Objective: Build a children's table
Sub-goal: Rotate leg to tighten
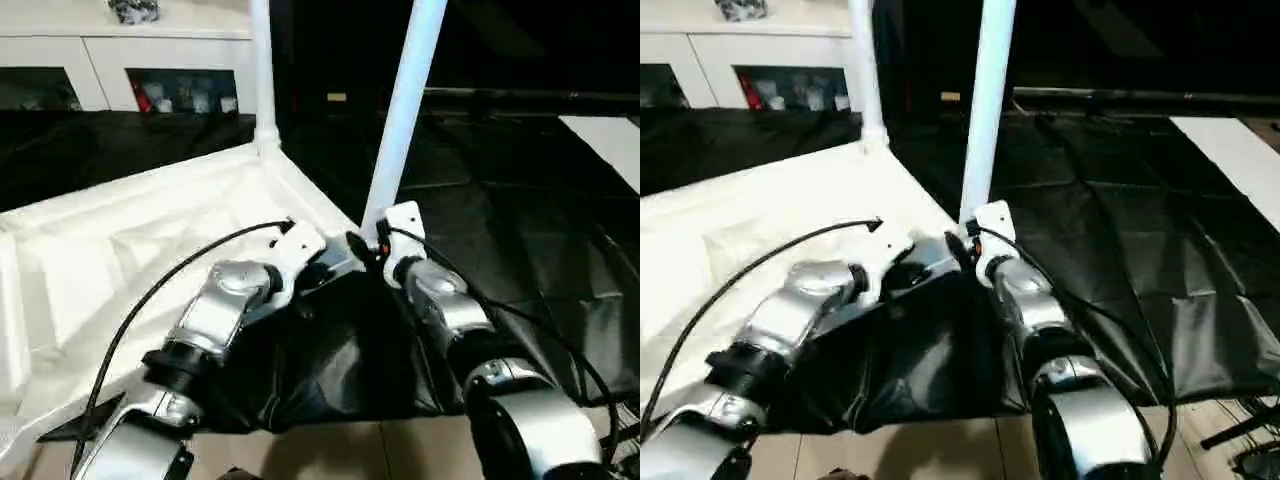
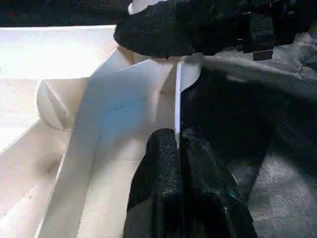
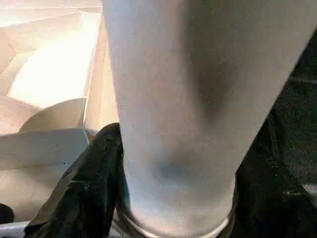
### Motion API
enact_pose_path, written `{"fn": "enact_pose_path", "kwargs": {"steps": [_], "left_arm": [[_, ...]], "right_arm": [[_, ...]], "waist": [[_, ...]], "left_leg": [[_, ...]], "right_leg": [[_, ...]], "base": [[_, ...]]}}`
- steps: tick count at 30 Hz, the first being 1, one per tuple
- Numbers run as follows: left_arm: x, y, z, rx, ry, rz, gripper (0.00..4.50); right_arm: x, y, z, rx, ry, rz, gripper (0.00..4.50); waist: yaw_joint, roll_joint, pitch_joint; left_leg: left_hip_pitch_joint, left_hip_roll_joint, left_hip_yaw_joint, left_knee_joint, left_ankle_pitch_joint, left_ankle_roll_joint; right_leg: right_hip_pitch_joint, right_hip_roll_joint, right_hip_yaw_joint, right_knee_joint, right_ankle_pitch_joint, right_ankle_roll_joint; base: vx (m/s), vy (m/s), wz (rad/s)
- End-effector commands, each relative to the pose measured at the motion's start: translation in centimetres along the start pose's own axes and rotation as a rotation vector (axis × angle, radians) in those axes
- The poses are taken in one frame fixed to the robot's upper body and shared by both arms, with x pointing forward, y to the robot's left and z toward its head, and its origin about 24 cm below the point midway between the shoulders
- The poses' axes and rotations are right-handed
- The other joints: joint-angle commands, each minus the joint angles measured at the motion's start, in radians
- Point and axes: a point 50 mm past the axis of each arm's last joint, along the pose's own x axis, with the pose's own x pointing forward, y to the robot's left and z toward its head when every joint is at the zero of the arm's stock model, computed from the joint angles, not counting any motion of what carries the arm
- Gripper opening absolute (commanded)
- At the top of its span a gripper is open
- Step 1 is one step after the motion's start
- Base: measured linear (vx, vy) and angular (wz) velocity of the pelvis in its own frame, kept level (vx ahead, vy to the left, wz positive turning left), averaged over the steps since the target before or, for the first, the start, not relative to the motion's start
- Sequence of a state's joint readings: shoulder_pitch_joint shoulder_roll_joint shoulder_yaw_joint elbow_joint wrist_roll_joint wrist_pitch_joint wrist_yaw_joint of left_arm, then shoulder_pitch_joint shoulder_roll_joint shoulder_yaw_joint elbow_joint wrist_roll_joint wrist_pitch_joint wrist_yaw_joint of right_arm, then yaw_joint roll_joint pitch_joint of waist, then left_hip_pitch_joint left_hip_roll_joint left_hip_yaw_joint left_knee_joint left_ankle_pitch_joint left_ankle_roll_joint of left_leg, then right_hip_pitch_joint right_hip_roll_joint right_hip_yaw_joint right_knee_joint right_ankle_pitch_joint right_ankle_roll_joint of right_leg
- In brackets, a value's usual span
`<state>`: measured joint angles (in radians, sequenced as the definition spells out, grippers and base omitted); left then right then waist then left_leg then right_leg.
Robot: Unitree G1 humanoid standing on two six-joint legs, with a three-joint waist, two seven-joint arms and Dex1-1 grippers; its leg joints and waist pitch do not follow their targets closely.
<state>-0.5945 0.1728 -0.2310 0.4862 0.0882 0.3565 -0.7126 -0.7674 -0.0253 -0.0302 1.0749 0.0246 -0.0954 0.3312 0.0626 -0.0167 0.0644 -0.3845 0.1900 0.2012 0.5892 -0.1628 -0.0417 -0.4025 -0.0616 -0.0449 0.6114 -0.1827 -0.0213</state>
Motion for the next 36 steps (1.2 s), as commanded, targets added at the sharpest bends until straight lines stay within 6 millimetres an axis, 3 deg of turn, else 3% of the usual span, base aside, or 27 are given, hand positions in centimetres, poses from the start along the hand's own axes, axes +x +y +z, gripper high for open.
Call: {"fn": "enact_pose_path", "kwargs": {"steps": [1, 7, 15, 22, 28, 29, 33, 36], "left_arm": [[1.0, -1.2, 3.0, 0.044, -0.119, -0.033, 0.00], [0.3, -1.0, 2.4, 0.053, -0.111, -0.072, 0.00], [-1.7, -1.2, 1.0, 0.105, -0.098, -0.262, 0.00], [-3.1, -0.5, 0.2, 0.124, -0.067, -0.331, 0.00], [-3.8, 0.0, 0.1, 0.132, -0.052, -0.355, 0.00], [-3.9, 0.1, 0.1, 0.134, -0.049, -0.360, 0.00], [-4.2, 0.2, 0.0, 0.139, -0.040, -0.377, 0.00], [-4.3, 0.2, -0.1, 0.140, -0.042, -0.372, 0.00]], "right_arm": [[0.7, 4.3, -1.2, -0.042, 0.060, 0.227, 3.41], [0.3, 3.1, -1.0, -0.110, 0.045, 0.231, 3.97], [-2.4, 2.6, -1.5, -0.187, -0.012, 0.636, 3.97], [-4.5, 2.1, -2.2, -0.179, 0.038, 0.862, 3.97], [-5.4, 1.8, -2.5, -0.199, 0.086, 0.947, 3.58], [-5.6, 1.7, -2.6, -0.208, 0.094, 0.956, 3.34], [-5.6, 1.6, -2.5, -0.212, 0.102, 0.955, 3.11], [-5.6, 1.7, -2.4, -0.207, 0.102, 0.952, 2.88]], "waist": [[0.001, 0.000, -0.074], [-0.001, 0.002, -0.071], [-0.001, 0.003, -0.072], [0.007, 0.008, -0.068], [0.023, 0.009, -0.067], [0.026, 0.007, -0.067], [0.029, 0.010, -0.069], [0.027, 0.007, -0.070]], "left_leg": [[0.021, 0.042, -0.023, -0.066, -0.213, 0.021], [0.025, 0.045, -0.025, -0.069, -0.258, 0.010], [0.018, 0.047, -0.023, -0.065, -0.220, 0.051], [0.027, 0.050, -0.023, -0.069, -0.276, 0.036], [0.033, 0.053, -0.024, -0.072, -0.294, 0.015], [0.032, 0.052, -0.024, -0.072, -0.292, 0.014], [0.028, 0.051, -0.026, -0.073, -0.269, 0.014], [0.028, 0.051, -0.025, -0.072, -0.264, 0.015]], "right_leg": [[0.039, -0.080, 0.043, -0.072, -0.178, -0.200], [0.038, -0.084, 0.042, -0.079, -0.247, -0.199], [0.045, -0.082, 0.043, -0.070, -0.164, -0.232], [0.041, -0.076, 0.040, -0.077, -0.246, -0.226], [0.032, -0.082, 0.043, -0.082, -0.294, -0.217], [0.034, -0.082, 0.043, -0.082, -0.295, -0.214], [0.037, -0.081, 0.042, -0.077, -0.263, -0.213], [0.038, -0.081, 0.042, -0.075, -0.249, -0.216]], "base": [[0.000, 0.000, 0.00], [0.000, 0.000, 0.00], [0.000, 0.000, 0.00], [0.000, 0.000, 0.00], [0.000, 0.000, 0.00], [0.000, 0.000, 0.00], [0.000, 0.000, 0.00], [0.000, 0.000, 0.00]]}}
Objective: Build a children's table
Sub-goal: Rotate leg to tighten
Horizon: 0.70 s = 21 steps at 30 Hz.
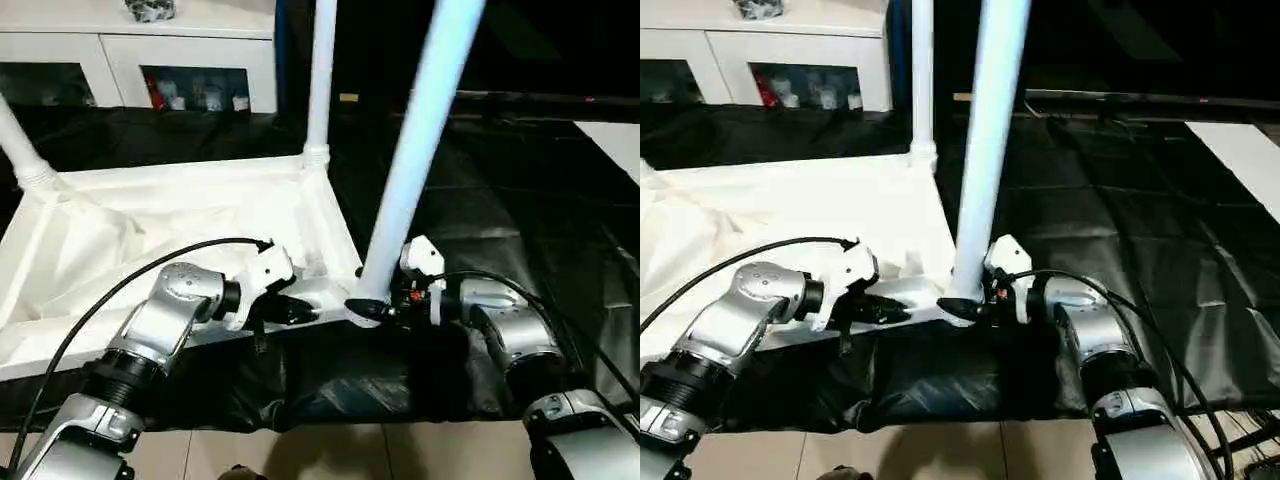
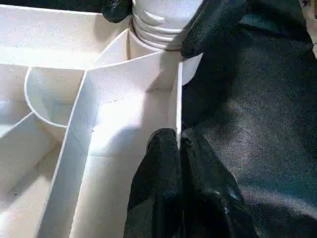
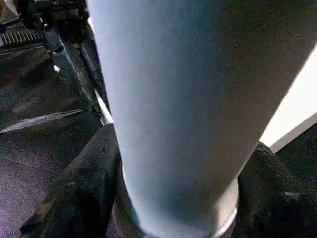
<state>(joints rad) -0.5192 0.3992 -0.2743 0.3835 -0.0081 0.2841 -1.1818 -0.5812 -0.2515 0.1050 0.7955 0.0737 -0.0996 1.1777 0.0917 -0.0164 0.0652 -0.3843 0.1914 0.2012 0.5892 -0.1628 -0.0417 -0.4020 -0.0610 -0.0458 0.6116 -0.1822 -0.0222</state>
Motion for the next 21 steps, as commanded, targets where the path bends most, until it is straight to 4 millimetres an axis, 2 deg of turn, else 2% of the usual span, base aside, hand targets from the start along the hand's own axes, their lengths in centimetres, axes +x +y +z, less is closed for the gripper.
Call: {"fn": "enact_pose_path", "kwargs": {"steps": [1, 4, 7, 8, 11, 12, 13, 14, 15, 16, 17, 18, 19, 21], "left_arm": [[0.5, 0.2, 2.1, 0.067, -0.075, 0.043, 0.00], [0.6, 0.4, 2.2, 0.065, -0.076, 0.066, 0.00], [1.1, 1.0, 2.3, 0.046, -0.079, 0.159, 0.00], [1.5, 1.5, 2.5, 0.027, -0.078, 0.236, 0.00], [1.9, 1.8, 2.8, 0.014, -0.076, 0.280, 0.00], [2.4, 2.3, 3.4, -0.015, -0.083, 0.347, 0.00], [2.4, 2.3, 3.4, -0.015, -0.083, 0.347, 0.00], [2.7, 2.6, 3.9, -0.035, -0.090, 0.390, 0.00], [3.4, 3.0, 4.8, -0.066, -0.102, 0.467, 0.00], [3.6, 3.0, 5.0, -0.069, -0.105, 0.478, 0.00], [3.8, 3.0, 5.3, -0.066, -0.106, 0.494, 0.00], [3.9, 3.0, 5.4, -0.063, -0.106, 0.506, 0.00], [3.9, 3.0, 5.4, -0.063, -0.106, 0.506, 0.00], [4.4, 2.6, 5.6, -0.042, -0.107, 0.503, 0.00]], "right_arm": [[2.5, 2.4, -0.5, 0.003, 0.030, 0.198, 2.79], [2.6, 2.4, -0.5, 0.011, 0.029, 0.180, 2.71], [3.3, 1.9, -0.7, 0.033, 0.026, 0.069, 2.69], [4.1, 1.4, -0.9, 0.052, 0.035, -0.062, 2.69], [4.6, 1.0, -1.0, 0.079, 0.043, -0.153, 2.68], [5.5, 0.5, -1.0, 0.129, 0.045, -0.286, 2.68], [5.5, 0.5, -1.0, 0.129, 0.045, -0.286, 2.68], [6.0, 0.2, -0.8, 0.162, 0.044, -0.367, 2.68], [7.0, -0.4, -0.4, 0.227, 0.036, -0.529, 2.68], [7.2, -0.5, -0.3, 0.241, 0.036, -0.565, 2.68], [7.6, -0.5, 0.0, 0.247, 0.033, -0.588, 2.68], [7.8, -0.5, 0.1, 0.248, 0.029, -0.592, 2.68], [7.8, -0.5, 0.1, 0.248, 0.029, -0.592, 2.68], [8.6, -0.2, 0.5, 0.230, 0.028, -0.594, 2.68]], "waist": [[-0.001, 0.007, -0.071], [-0.002, 0.008, -0.069], [-0.005, 0.008, -0.067], [-0.007, 0.008, -0.065], [-0.016, 0.005, -0.061], [-0.018, 0.005, -0.061], [-0.022, 0.006, -0.059], [-0.025, 0.006, -0.062], [-0.029, -0.001, -0.061], [-0.036, 0.005, -0.064], [-0.037, -0.001, -0.065], [-0.036, 0.000, -0.064], [-0.035, 0.000, -0.066], [-0.031, -0.002, -0.070]], "left_leg": [[0.028, 0.049, -0.024, -0.071, -0.260, 0.016], [0.029, 0.050, -0.025, -0.072, -0.274, 0.012], [0.031, 0.050, -0.025, -0.074, -0.288, 0.004], [0.034, 0.049, -0.026, -0.075, -0.308, -0.005], [0.037, 0.045, -0.034, -0.078, -0.354, -0.029], [0.040, 0.046, -0.034, -0.076, -0.361, -0.033], [0.039, 0.045, -0.034, -0.077, -0.367, -0.037], [0.038, 0.045, -0.039, -0.078, -0.374, -0.045], [0.035, 0.044, -0.037, -0.080, -0.370, -0.046], [0.040, 0.042, -0.039, -0.077, -0.380, -0.057], [0.037, 0.042, -0.039, -0.077, -0.378, -0.050], [0.030, 0.042, -0.038, -0.077, -0.363, -0.040], [0.030, 0.042, -0.035, -0.076, -0.356, -0.034], [0.027, 0.042, -0.030, -0.073, -0.307, -0.012]], "right_leg": [[0.037, -0.082, 0.043, -0.076, -0.246, -0.217], [0.036, -0.082, 0.042, -0.078, -0.269, -0.213], [0.032, -0.082, 0.044, -0.081, -0.288, -0.209], [0.029, -0.083, 0.044, -0.085, -0.320, -0.203], [0.028, -0.088, 0.041, -0.096, -0.443, -0.167], [0.022, -0.089, 0.043, -0.099, -0.466, -0.157], [0.020, -0.087, 0.044, -0.101, -0.473, -0.157], [0.024, -0.089, 0.040, -0.099, -0.483, -0.150], [0.024, -0.087, 0.040, -0.100, -0.480, -0.148], [0.019, -0.087, 0.038, -0.100, -0.479, -0.148], [0.021, -0.088, 0.038, -0.101, -0.470, -0.146], [0.024, -0.088, 0.039, -0.100, -0.438, -0.143], [0.023, -0.088, 0.041, -0.100, -0.421, -0.143], [0.026, -0.086, 0.044, -0.090, -0.329, -0.162]], "base": [[0.000, 0.000, 0.00], [0.000, 0.000, 0.00], [0.000, 0.000, 0.00], [0.000, 0.000, 0.00], [0.000, 0.000, 0.00], [0.000, 0.000, 0.00], [0.000, 0.000, 0.00], [0.000, 0.000, 0.00], [0.000, 0.000, 0.00], [0.000, 0.000, 0.00], [0.000, 0.000, 0.00], [0.000, 0.000, 0.00], [0.000, 0.000, 0.00], [0.000, 0.000, 0.00]]}}
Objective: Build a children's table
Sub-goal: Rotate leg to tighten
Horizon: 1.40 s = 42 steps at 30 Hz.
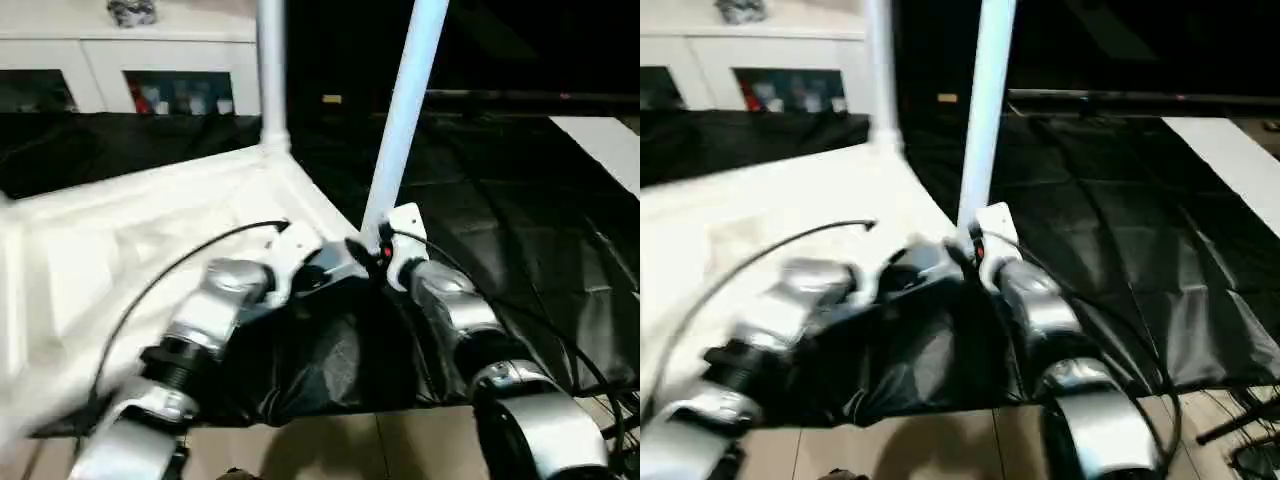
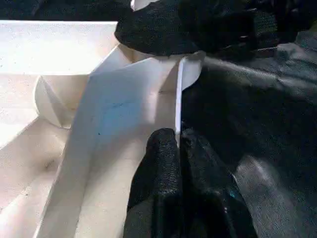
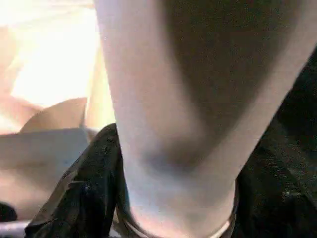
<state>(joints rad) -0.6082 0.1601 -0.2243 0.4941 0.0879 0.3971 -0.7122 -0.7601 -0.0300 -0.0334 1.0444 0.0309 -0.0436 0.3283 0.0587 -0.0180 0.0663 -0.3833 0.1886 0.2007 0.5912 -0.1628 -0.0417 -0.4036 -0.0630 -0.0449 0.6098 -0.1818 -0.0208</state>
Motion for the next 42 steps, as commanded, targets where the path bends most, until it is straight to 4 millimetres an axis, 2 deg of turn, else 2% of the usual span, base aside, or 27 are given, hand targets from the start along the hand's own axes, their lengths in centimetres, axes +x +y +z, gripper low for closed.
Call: {"fn": "enact_pose_path", "kwargs": {"steps": [1, 2, 5, 6, 7, 9, 11, 13, 14, 16, 17, 22, 25, 28, 30, 34, 35, 36, 40, 42], "left_arm": [[0.2, 0.2, 3.2, 0.068, -0.105, 0.073, 0.00], [0.2, 0.0, 3.2, 0.070, -0.108, 0.064, 0.00], [0.0, -0.4, 2.9, 0.080, -0.112, 0.024, 0.00], [-0.1, -0.5, 2.8, 0.082, -0.112, 0.018, 0.00], [-0.3, -0.4, 2.6, 0.083, -0.110, 0.009, 0.00], [-0.8, -0.3, 2.1, 0.099, -0.106, -0.027, 0.00], [-1.0, -0.3, 1.9, 0.112, -0.108, -0.047, 0.00], [-1.4, -0.3, 1.7, 0.122, -0.106, -0.085, 0.00], [-1.8, -0.3, 1.6, 0.132, -0.109, -0.127, 0.00], [-2.0, -0.3, 1.5, 0.136, -0.109, -0.145, 0.00], [-2.2, -0.3, 1.5, 0.146, -0.110, -0.163, 0.00], [-3.2, -0.3, 0.9, 0.160, -0.094, -0.254, 0.00], [-3.8, -0.2, 0.5, 0.162, -0.077, -0.310, 0.00], [-3.9, -0.1, 0.4, 0.160, -0.072, -0.325, 0.00], [-4.1, 0.1, 0.2, 0.157, -0.061, -0.340, 0.00], [-4.2, 0.2, 0.2, 0.150, -0.056, -0.354, 0.00], [-4.2, 0.2, 0.2, 0.150, -0.056, -0.354, 0.00], [-4.4, 0.3, 0.2, 0.154, -0.050, -0.362, 0.00], [-4.6, 0.3, 0.0, 0.153, -0.048, -0.367, 0.00], [-4.7, 0.4, -0.1, 0.154, -0.046, -0.369, 0.00]], "right_arm": [[0.9, 4.9, -1.6, -0.025, 0.064, 0.180, 2.68], [0.9, 5.0, -1.5, -0.025, 0.060, 0.186, 3.24], [0.9, 5.3, -1.4, 0.010, 0.040, 0.229, 3.38], [0.9, 5.3, -1.4, 0.020, 0.039, 0.238, 3.56], [0.8, 5.1, -1.3, 0.004, 0.036, 0.260, 3.56], [0.5, 4.4, -1.2, -0.040, 0.032, 0.284, 3.70], [0.4, 4.1, -1.2, -0.053, 0.029, 0.301, 3.89], [0.1, 3.5, -1.1, -0.075, 0.025, 0.335, 3.89], [-0.4, 3.1, -1.0, -0.110, 0.020, 0.409, 3.89], [-0.6, 3.0, -1.0, -0.128, 0.018, 0.441, 3.89], [-0.8, 2.8, -1.0, -0.141, 0.019, 0.480, 3.89], [-2.5, 2.1, -1.3, -0.238, 0.020, 0.668, 3.89], [-3.6, 1.9, -1.7, -0.221, 0.042, 0.790, 3.89], [-3.9, 1.9, -1.8, -0.214, 0.052, 0.825, 3.89], [-4.4, 1.9, -2.2, -0.228, 0.071, 0.875, 3.63], [-4.8, 1.9, -2.4, -0.231, 0.090, 0.912, 3.34], [-4.8, 1.9, -2.4, -0.231, 0.090, 0.912, 3.24], [-4.9, 1.8, -2.4, -0.249, 0.098, 0.924, 3.17], [-5.1, 1.9, -2.4, -0.254, 0.104, 0.932, 2.80], [-5.1, 1.9, -2.4, -0.252, 0.105, 0.935, 2.78]], "waist": [[0.002, -0.001, -0.071], [0.004, -0.004, -0.073], [0.005, -0.001, -0.076], [0.004, 0.000, -0.076], [0.003, -0.005, -0.076], [0.000, -0.001, -0.074], [-0.004, -0.002, -0.072], [-0.007, 0.000, -0.071], [-0.007, 0.003, -0.071], [-0.008, 0.002, -0.070], [-0.007, 0.004, -0.071], [0.002, 0.004, -0.072], [0.008, 0.006, -0.070], [0.010, 0.007, -0.068], [0.016, 0.010, -0.068], [0.024, 0.008, -0.068], [0.028, 0.014, -0.069], [0.028, 0.011, -0.069], [0.028, 0.011, -0.070], [0.027, 0.009, -0.071]], "left_leg": [[0.024, 0.044, -0.028, -0.074, -0.298, -0.007], [0.021, 0.044, -0.027, -0.072, -0.272, 0.003], [0.017, 0.044, -0.024, -0.069, -0.220, 0.022], [0.016, 0.045, -0.024, -0.070, -0.206, 0.026], [0.017, 0.045, -0.023, -0.070, -0.204, 0.028], [0.018, 0.045, -0.023, -0.069, -0.210, 0.032], [0.016, 0.045, -0.024, -0.071, -0.228, 0.030], [0.018, 0.046, -0.025, -0.071, -0.245, 0.025], [0.020, 0.048, -0.024, -0.071, -0.249, 0.023], [0.019, 0.048, -0.024, -0.071, -0.247, 0.027], [0.022, 0.048, -0.024, -0.070, -0.248, 0.028], [0.023, 0.049, -0.022, -0.069, -0.237, 0.034], [0.024, 0.052, -0.021, -0.070, -0.250, 0.035], [0.025, 0.052, -0.022, -0.072, -0.272, 0.027], [0.028, 0.053, -0.023, -0.073, -0.288, 0.017], [0.030, 0.053, -0.023, -0.073, -0.291, 0.011], [0.032, 0.053, -0.024, -0.074, -0.291, 0.009], [0.031, 0.053, -0.024, -0.075, -0.289, 0.006], [0.029, 0.052, -0.024, -0.075, -0.281, 0.007], [0.028, 0.052, -0.024, -0.074, -0.274, 0.008]], "right_leg": [[0.029, -0.084, 0.043, -0.087, -0.315, -0.167], [0.034, -0.086, 0.043, -0.082, -0.285, -0.174], [0.039, -0.083, 0.042, -0.073, -0.209, -0.193], [0.040, -0.080, 0.041, -0.070, -0.182, -0.201], [0.040, -0.079, 0.040, -0.069, -0.174, -0.204], [0.041, -0.081, 0.041, -0.070, -0.180, -0.214], [0.042, -0.082, 0.041, -0.074, -0.215, -0.210], [0.041, -0.081, 0.041, -0.076, -0.238, -0.208], [0.040, -0.082, 0.043, -0.075, -0.237, -0.209], [0.040, -0.079, 0.043, -0.074, -0.229, -0.214], [0.039, -0.079, 0.043, -0.075, -0.223, -0.218], [0.041, -0.079, 0.043, -0.071, -0.194, -0.233], [0.040, -0.077, 0.042, -0.072, -0.210, -0.231], [0.039, -0.077, 0.042, -0.075, -0.244, -0.229], [0.036, -0.077, 0.042, -0.078, -0.275, -0.218], [0.035, -0.079, 0.043, -0.080, -0.290, -0.215], [0.034, -0.079, 0.043, -0.079, -0.288, -0.214], [0.034, -0.078, 0.042, -0.078, -0.273, -0.216], [0.036, -0.077, 0.042, -0.076, -0.257, -0.216], [0.037, -0.077, 0.042, -0.075, -0.251, -0.216]], "base": [[0.000, 0.000, 0.00], [0.000, 0.000, 0.00], [0.000, 0.000, 0.00], [0.000, 0.000, 0.00], [0.000, 0.000, 0.00], [0.000, 0.000, 0.00], [0.000, 0.000, 0.00], [0.000, 0.000, 0.00], [0.000, 0.000, 0.00], [0.000, 0.000, 0.00], [0.000, 0.000, 0.00], [0.000, 0.000, 0.00], [0.000, 0.000, 0.00], [0.000, 0.000, 0.00], [0.000, 0.000, 0.00], [0.000, 0.000, 0.00], [0.000, 0.000, 0.00], [0.000, 0.000, 0.00], [0.000, 0.000, 0.00], [0.000, 0.000, 0.00]]}}
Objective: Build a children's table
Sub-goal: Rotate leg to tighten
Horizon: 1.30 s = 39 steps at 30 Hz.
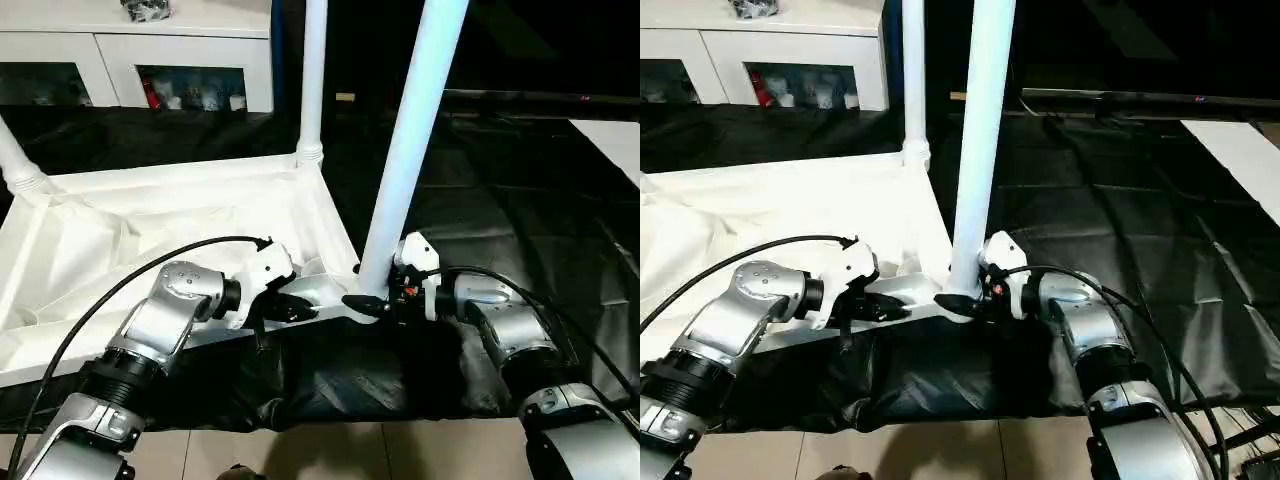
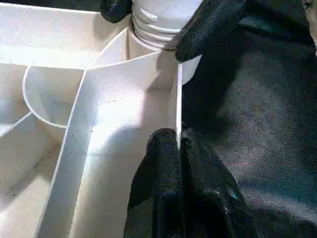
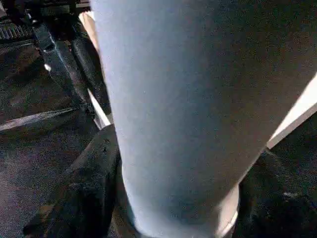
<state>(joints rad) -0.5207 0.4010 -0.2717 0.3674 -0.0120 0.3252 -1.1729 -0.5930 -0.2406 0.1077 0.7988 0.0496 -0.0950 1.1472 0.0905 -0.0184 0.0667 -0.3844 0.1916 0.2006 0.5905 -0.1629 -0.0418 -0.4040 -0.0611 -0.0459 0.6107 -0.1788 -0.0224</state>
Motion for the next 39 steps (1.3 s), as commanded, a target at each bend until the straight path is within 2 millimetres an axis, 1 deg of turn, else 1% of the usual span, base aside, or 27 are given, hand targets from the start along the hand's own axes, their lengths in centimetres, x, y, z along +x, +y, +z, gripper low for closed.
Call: {"fn": "enact_pose_path", "kwargs": {"steps": [1, 5, 6, 7, 8, 10, 11, 12, 14, 15, 16, 17, 18, 19, 20, 21, 22, 23, 25, 27, 29, 31, 32, 33, 34, 35, 39], "left_arm": [[0.2, 0.0, 2.2, 0.073, -0.073, 0.014, 0.00], [0.3, 0.4, 2.2, 0.070, -0.073, 0.042, 0.00], [0.5, 0.5, 2.3, 0.064, -0.078, 0.069, 0.00], [1.0, 1.0, 2.7, 0.042, -0.092, 0.142, 0.00], [1.1, 1.1, 2.8, 0.038, -0.093, 0.158, 0.00], [1.6, 1.8, 3.3, 0.018, -0.098, 0.259, 0.00], [1.6, 1.8, 3.3, 0.018, -0.098, 0.259, 0.00], [2.1, 2.2, 3.8, 0.002, -0.103, 0.322, 0.00], [2.6, 2.3, 4.3, -0.009, -0.117, 0.359, 0.00], [3.2, 2.3, 4.9, -0.024, -0.134, 0.391, 0.00], [3.4, 2.3, 5.0, -0.027, -0.136, 0.395, 0.00], [3.6, 2.2, 5.2, -0.027, -0.135, 0.411, 0.00], [3.8, 2.2, 5.3, -0.027, -0.135, 0.425, 0.00], [4.2, 2.0, 5.5, -0.018, -0.136, 0.437, 0.00], [4.3, 1.9, 5.6, -0.014, -0.136, 0.439, 0.00], [4.5, 1.7, 5.7, -0.004, -0.135, 0.434, 0.00], [4.6, 1.6, 5.7, -0.001, -0.135, 0.431, 0.00], [4.8, 1.5, 5.7, -0.001, -0.139, 0.423, 0.00], [4.9, 1.4, 5.6, -0.006, -0.145, 0.416, 0.00], [4.6, 1.0, 5.4, 0.004, -0.154, 0.379, 0.00], [4.4, 0.9, 5.2, 0.007, -0.155, 0.358, 0.00], [4.1, 0.6, 4.9, 0.026, -0.157, 0.313, 0.00], [3.9, 0.4, 4.7, 0.035, -0.156, 0.290, 0.00], [3.7, 0.3, 4.5, 0.045, -0.156, 0.267, 0.00], [3.5, 0.1, 4.3, 0.051, -0.158, 0.238, 0.00], [3.3, -0.1, 4.2, 0.054, -0.159, 0.220, 0.00], [2.2, -0.2, 3.3, 0.076, -0.133, 0.158, 0.00]], "right_arm": [[2.2, 2.5, -0.5, 0.001, 0.037, 0.204, 2.75], [2.3, 2.6, -0.6, 0.006, 0.036, 0.201, 2.71], [2.5, 2.6, -0.7, 0.011, 0.035, 0.167, 2.71], [3.2, 2.1, -1.0, 0.044, 0.034, 0.045, 2.70], [3.4, 1.9, -1.0, 0.053, 0.035, 0.016, 2.70], [4.4, 1.0, -1.1, 0.109, 0.045, -0.179, 2.70], [4.4, 1.0, -1.1, 0.109, 0.045, -0.179, 2.70], [5.1, 0.5, -1.1, 0.152, 0.048, -0.302, 2.70], [5.8, 0.3, -0.8, 0.172, 0.039, -0.383, 2.70], [6.6, 0.1, -0.5, 0.216, 0.039, -0.488, 2.70], [6.7, 0.0, -0.5, 0.226, 0.041, -0.507, 2.70], [7.1, 0.0, -0.3, 0.240, 0.030, -0.535, 2.70], [7.4, 0.0, -0.1, 0.248, 0.022, -0.554, 2.70], [8.0, 0.2, 0.3, 0.271, 0.004, -0.588, 2.70], [8.2, 0.2, 0.4, 0.273, 0.000, -0.591, 2.70], [8.6, 0.5, 0.7, 0.262, -0.008, -0.580, 2.70], [8.8, 0.6, 0.8, 0.254, -0.011, -0.572, 3.05], [9.0, 0.7, 0.9, 0.244, -0.018, -0.549, 3.26], [9.1, 0.8, 0.9, 0.263, -0.035, -0.525, 3.42], [8.7, 0.5, 1.1, 0.250, -0.039, -0.499, 3.62], [8.5, 0.3, 1.2, 0.224, -0.036, -0.495, 3.84], [7.9, -0.1, 1.3, 0.178, -0.028, -0.481, 3.94], [7.6, -0.2, 1.3, 0.167, -0.025, -0.463, 3.94], [7.3, -0.3, 1.2, 0.153, -0.020, -0.445, 3.94], [6.9, -0.4, 1.1, 0.128, -0.013, -0.426, 3.94], [6.7, -0.5, 1.0, 0.112, -0.009, -0.414, 3.94], [5.2, -0.6, 0.9, 0.009, 0.003, -0.300, 3.94]], "waist": [[-0.004, 0.010, -0.071], [-0.005, 0.009, -0.071], [-0.004, 0.006, -0.071], [-0.004, 0.007, -0.070], [-0.009, 0.007, -0.067], [-0.011, 0.007, -0.065], [-0.015, 0.009, -0.062], [-0.020, 0.008, -0.063], [-0.025, 0.009, -0.062], [-0.031, 0.009, -0.063], [-0.035, 0.010, -0.063], [-0.036, 0.008, -0.066], [-0.037, 0.009, -0.066], [-0.038, 0.006, -0.068], [-0.038, 0.008, -0.069], [-0.037, 0.007, -0.071], [-0.036, 0.004, -0.071], [-0.034, 0.006, -0.073], [-0.033, 0.007, -0.075], [-0.034, 0.006, -0.075], [-0.035, 0.009, -0.075], [-0.040, 0.007, -0.074], [-0.043, 0.004, -0.073], [-0.043, 0.005, -0.073], [-0.046, 0.010, -0.072], [-0.048, 0.011, -0.073], [-0.046, 0.010, -0.072]], "left_leg": [[0.029, 0.049, -0.024, -0.073, -0.274, 0.008], [0.030, 0.049, -0.024, -0.073, -0.275, 0.008], [0.030, 0.049, -0.024, -0.073, -0.276, 0.008], [0.030, 0.049, -0.025, -0.074, -0.270, 0.004], [0.032, 0.047, -0.025, -0.075, -0.288, -0.005], [0.034, 0.045, -0.028, -0.075, -0.316, -0.016], [0.035, 0.045, -0.029, -0.077, -0.328, -0.024], [0.039, 0.043, -0.033, -0.078, -0.357, -0.040], [0.041, 0.044, -0.036, -0.078, -0.375, -0.049], [0.038, 0.044, -0.038, -0.079, -0.374, -0.053], [0.039, 0.042, -0.037, -0.079, -0.379, -0.053], [0.038, 0.041, -0.037, -0.077, -0.380, -0.047], [0.035, 0.042, -0.035, -0.077, -0.370, -0.042], [0.035, 0.042, -0.034, -0.076, -0.364, -0.038], [0.033, 0.042, -0.032, -0.075, -0.346, -0.033], [0.030, 0.041, -0.030, -0.075, -0.328, -0.026], [0.028, 0.041, -0.029, -0.075, -0.318, -0.022], [0.026, 0.041, -0.028, -0.073, -0.295, -0.014], [0.023, 0.041, -0.026, -0.072, -0.266, -0.002], [0.020, 0.041, -0.026, -0.072, -0.250, 0.005], [0.021, 0.042, -0.026, -0.072, -0.249, 0.007], [0.020, 0.042, -0.026, -0.071, -0.257, 0.009], [0.018, 0.041, -0.026, -0.072, -0.259, 0.010], [0.017, 0.043, -0.028, -0.072, -0.260, 0.014], [0.018, 0.042, -0.026, -0.071, -0.261, 0.014], [0.019, 0.043, -0.025, -0.070, -0.257, 0.016], [0.022, 0.044, -0.023, -0.070, -0.257, 0.020]], "right_leg": [[0.038, -0.079, 0.043, -0.076, -0.254, -0.215], [0.037, -0.080, 0.043, -0.077, -0.268, -0.212], [0.037, -0.081, 0.043, -0.078, -0.271, -0.211], [0.035, -0.082, 0.044, -0.077, -0.272, -0.211], [0.033, -0.082, 0.044, -0.082, -0.296, -0.209], [0.030, -0.086, 0.044, -0.089, -0.369, -0.192], [0.027, -0.084, 0.044, -0.091, -0.394, -0.186], [0.026, -0.086, 0.042, -0.096, -0.452, -0.163], [0.022, -0.087, 0.041, -0.099, -0.473, -0.158], [0.023, -0.088, 0.042, -0.099, -0.467, -0.150], [0.020, -0.084, 0.041, -0.100, -0.465, -0.150], [0.023, -0.085, 0.040, -0.100, -0.453, -0.150], [0.021, -0.085, 0.042, -0.099, -0.427, -0.150], [0.023, -0.083, 0.042, -0.098, -0.413, -0.152], [0.023, -0.084, 0.045, -0.094, -0.380, -0.158], [0.027, -0.082, 0.044, -0.092, -0.348, -0.162], [0.029, -0.082, 0.044, -0.089, -0.332, -0.164], [0.031, -0.082, 0.044, -0.085, -0.293, -0.171], [0.035, -0.081, 0.044, -0.078, -0.235, -0.187], [0.040, -0.080, 0.042, -0.075, -0.208, -0.195], [0.039, -0.081, 0.043, -0.074, -0.203, -0.201], [0.040, -0.082, 0.043, -0.075, -0.215, -0.208], [0.042, -0.081, 0.042, -0.076, -0.225, -0.208], [0.044, -0.084, 0.042, -0.076, -0.232, -0.209], [0.041, -0.082, 0.043, -0.076, -0.233, -0.211], [0.041, -0.081, 0.044, -0.075, -0.222, -0.217], [0.039, -0.078, 0.044, -0.073, -0.205, -0.228]], "base": [[0.000, 0.000, 0.00], [0.000, 0.000, 0.00], [0.000, 0.000, 0.00], [0.000, 0.000, 0.00], [0.000, 0.000, 0.00], [0.000, 0.000, 0.00], [0.000, 0.000, 0.00], [0.000, 0.000, 0.00], [0.000, 0.000, 0.00], [0.000, 0.000, 0.00], [0.000, 0.000, 0.00], [0.000, 0.000, 0.00], [0.000, 0.000, 0.00], [0.000, 0.000, 0.00], [0.000, 0.000, 0.00], [0.000, 0.000, 0.00], [0.000, 0.000, 0.00], [0.000, 0.000, 0.00], [0.000, 0.000, 0.00], [0.000, 0.000, 0.00], [0.000, 0.000, 0.00], [0.000, 0.000, 0.00], [0.000, 0.000, 0.00], [0.000, 0.000, 0.00], [0.000, 0.000, 0.00], [0.000, 0.000, 0.00], [0.000, 0.000, 0.00]]}}
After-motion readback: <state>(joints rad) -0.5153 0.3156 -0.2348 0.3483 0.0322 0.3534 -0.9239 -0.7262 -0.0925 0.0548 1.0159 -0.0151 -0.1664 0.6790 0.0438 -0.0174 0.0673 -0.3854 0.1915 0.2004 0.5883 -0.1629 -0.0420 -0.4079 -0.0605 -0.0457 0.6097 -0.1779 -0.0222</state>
